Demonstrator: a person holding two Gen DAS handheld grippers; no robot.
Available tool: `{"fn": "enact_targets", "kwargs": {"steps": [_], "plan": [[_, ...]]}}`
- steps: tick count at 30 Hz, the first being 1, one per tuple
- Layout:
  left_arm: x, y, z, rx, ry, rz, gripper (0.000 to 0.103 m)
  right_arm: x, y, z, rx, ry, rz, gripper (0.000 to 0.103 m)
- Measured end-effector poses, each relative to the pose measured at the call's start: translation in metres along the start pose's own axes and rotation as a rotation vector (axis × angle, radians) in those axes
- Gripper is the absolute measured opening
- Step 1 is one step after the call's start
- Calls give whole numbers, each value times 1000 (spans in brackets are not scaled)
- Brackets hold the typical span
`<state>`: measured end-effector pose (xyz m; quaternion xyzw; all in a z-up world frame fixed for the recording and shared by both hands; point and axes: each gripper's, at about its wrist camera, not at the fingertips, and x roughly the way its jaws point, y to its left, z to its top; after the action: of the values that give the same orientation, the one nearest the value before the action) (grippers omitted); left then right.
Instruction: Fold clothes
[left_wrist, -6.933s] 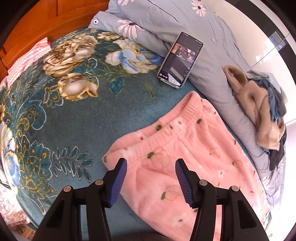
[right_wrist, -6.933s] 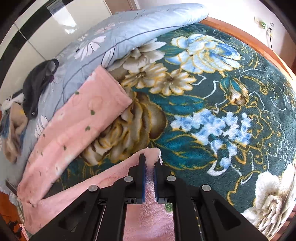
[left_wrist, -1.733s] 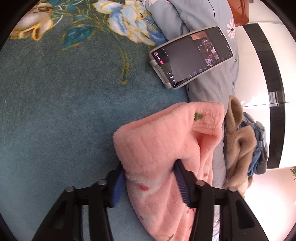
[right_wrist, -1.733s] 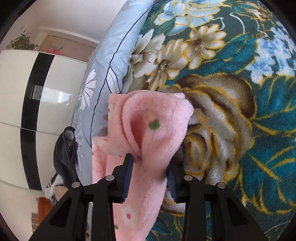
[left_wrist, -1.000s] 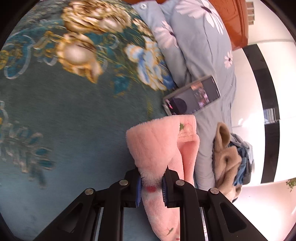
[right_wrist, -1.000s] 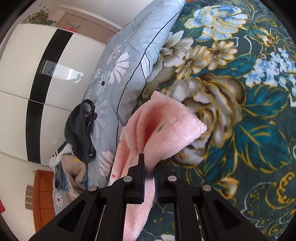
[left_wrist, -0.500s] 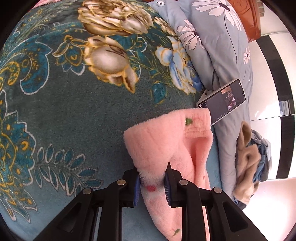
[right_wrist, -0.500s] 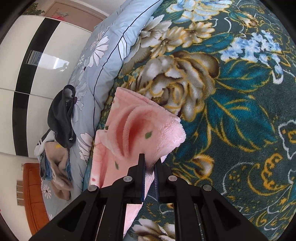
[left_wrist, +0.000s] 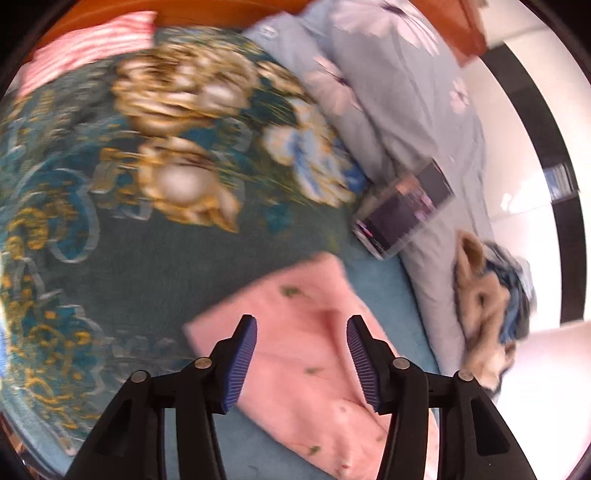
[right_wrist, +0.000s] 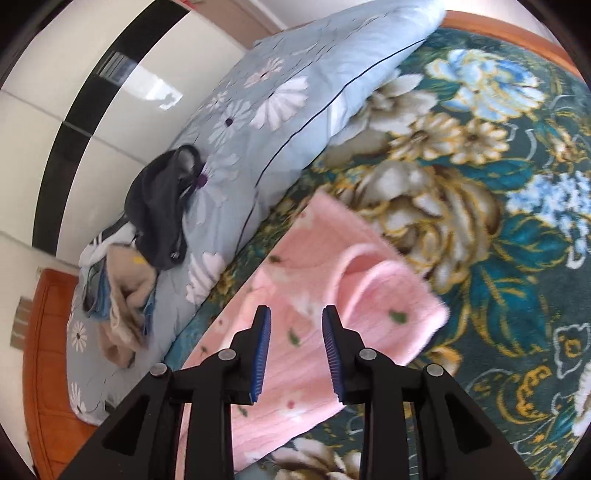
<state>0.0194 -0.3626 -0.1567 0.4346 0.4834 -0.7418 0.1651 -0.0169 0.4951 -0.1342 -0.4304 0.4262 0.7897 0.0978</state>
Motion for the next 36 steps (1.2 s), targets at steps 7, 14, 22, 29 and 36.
{"fn": "enact_targets", "kwargs": {"steps": [7, 14, 22, 29, 36], "plan": [[80, -26, -28, 13, 176, 71, 58, 76, 43, -26, 6, 149, 61, 37], [91, -18, -23, -95, 176, 9, 56, 107, 44, -26, 105, 173, 98, 38], [93, -22, -13, -130, 165, -36, 6, 128, 55, -12, 140, 207, 89, 4], [100, -50, 12, -101, 125, -59, 5, 142, 88, 21, 126, 188, 127, 4], [145, -33, 20, -180, 159, -14, 6, 191, 80, 19, 167, 248, 23, 4]]}}
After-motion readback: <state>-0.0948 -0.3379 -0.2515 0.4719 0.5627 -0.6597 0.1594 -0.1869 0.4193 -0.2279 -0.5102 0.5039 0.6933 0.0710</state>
